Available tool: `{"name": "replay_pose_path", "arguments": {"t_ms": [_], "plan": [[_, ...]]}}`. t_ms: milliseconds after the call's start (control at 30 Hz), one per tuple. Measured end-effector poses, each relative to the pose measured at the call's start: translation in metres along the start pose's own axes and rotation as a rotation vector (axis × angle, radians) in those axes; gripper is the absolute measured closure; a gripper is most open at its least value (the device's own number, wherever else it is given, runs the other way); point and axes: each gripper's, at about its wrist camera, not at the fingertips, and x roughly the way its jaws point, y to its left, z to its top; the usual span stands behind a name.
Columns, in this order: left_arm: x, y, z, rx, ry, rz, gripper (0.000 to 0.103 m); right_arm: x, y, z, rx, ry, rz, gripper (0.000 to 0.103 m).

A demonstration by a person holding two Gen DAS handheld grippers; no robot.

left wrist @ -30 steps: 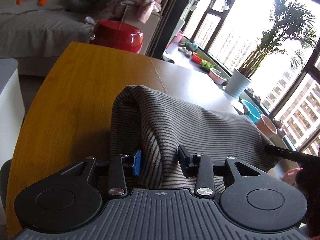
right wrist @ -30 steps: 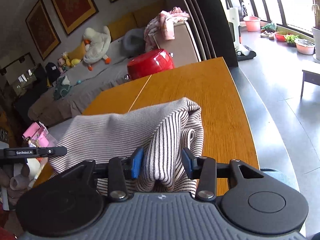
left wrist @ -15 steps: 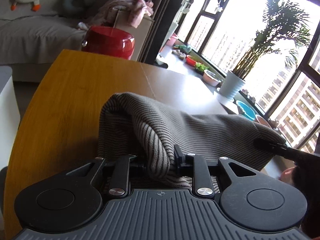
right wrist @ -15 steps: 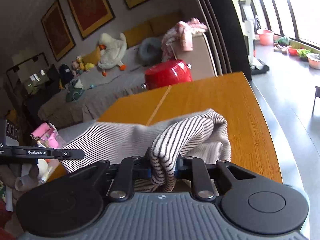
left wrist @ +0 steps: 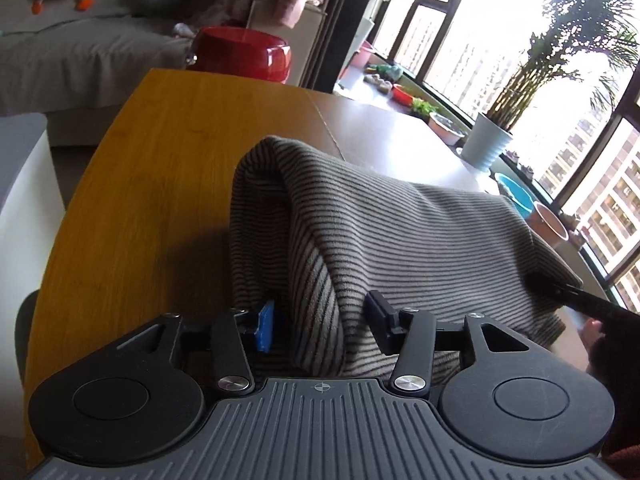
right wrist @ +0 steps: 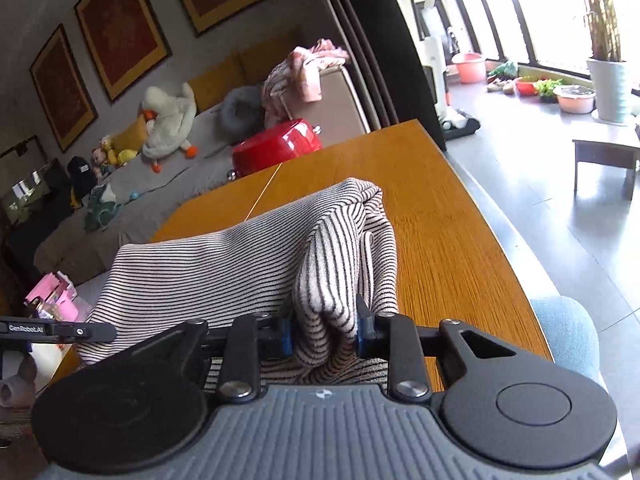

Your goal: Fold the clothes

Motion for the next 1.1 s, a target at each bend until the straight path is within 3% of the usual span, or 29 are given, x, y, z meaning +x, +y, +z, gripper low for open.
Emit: {"name": "replay_pose_path", "arguments": {"t_ms": [100,200,433,500,700,733,767,800,933,1000,1033,1100], "plan": [[-0.007,0.003,0.009,-0.011,-0.024,0.027,0.047,-0.003,0.01,-0.009,-0.032,-0.021,-0.043,0.072],[-0.017,-0.011,0.021,-0.02,-0.05,-0.01,0.039,-0.003,0.017,-0.013,-0.083,-0.025,-0.073,0.069],[0.025,-0.062,0.003,0.086,0.12,-0.123,0.033,-0.005,0.005,-0.015,-0.024,-0.035,-0.04,0.061],[0.044,-0.059,-0.006,0.059,0.177,-0.117,0.033,-0.007,0.001,-0.017,-0.008,-0.033,-0.026,0.06],[0.049,-0.05,-0.006,0.065,0.153,-0.151,0.027,-0.015,-0.012,-0.015,0.013,-0.027,0.0,0.057],[0.05,-0.048,-0.005,0.065,0.151,-0.156,0.027,-0.017,-0.015,-0.013,0.021,-0.031,-0.006,0.052],[0.052,-0.046,-0.004,0.062,0.147,-0.16,0.027,-0.021,-0.019,-0.007,0.024,-0.045,-0.015,0.034],[0.054,-0.043,-0.002,0.056,0.143,-0.167,0.026,-0.026,-0.023,-0.002,0.028,-0.061,-0.025,0.028],[0.068,-0.035,0.01,0.062,0.119,-0.186,0.021,-0.04,-0.031,0.025,0.011,-0.119,-0.029,0.028],[0.077,-0.035,0.017,0.087,0.106,-0.172,0.017,-0.039,-0.025,0.042,-0.032,-0.13,0.028,0.057],[0.082,-0.036,0.021,0.101,0.101,-0.159,0.016,-0.036,-0.022,0.052,-0.048,-0.133,0.073,0.064],[0.095,-0.041,0.03,0.121,0.092,-0.123,0.01,-0.021,-0.014,0.066,-0.081,-0.092,0.155,0.067]]}}
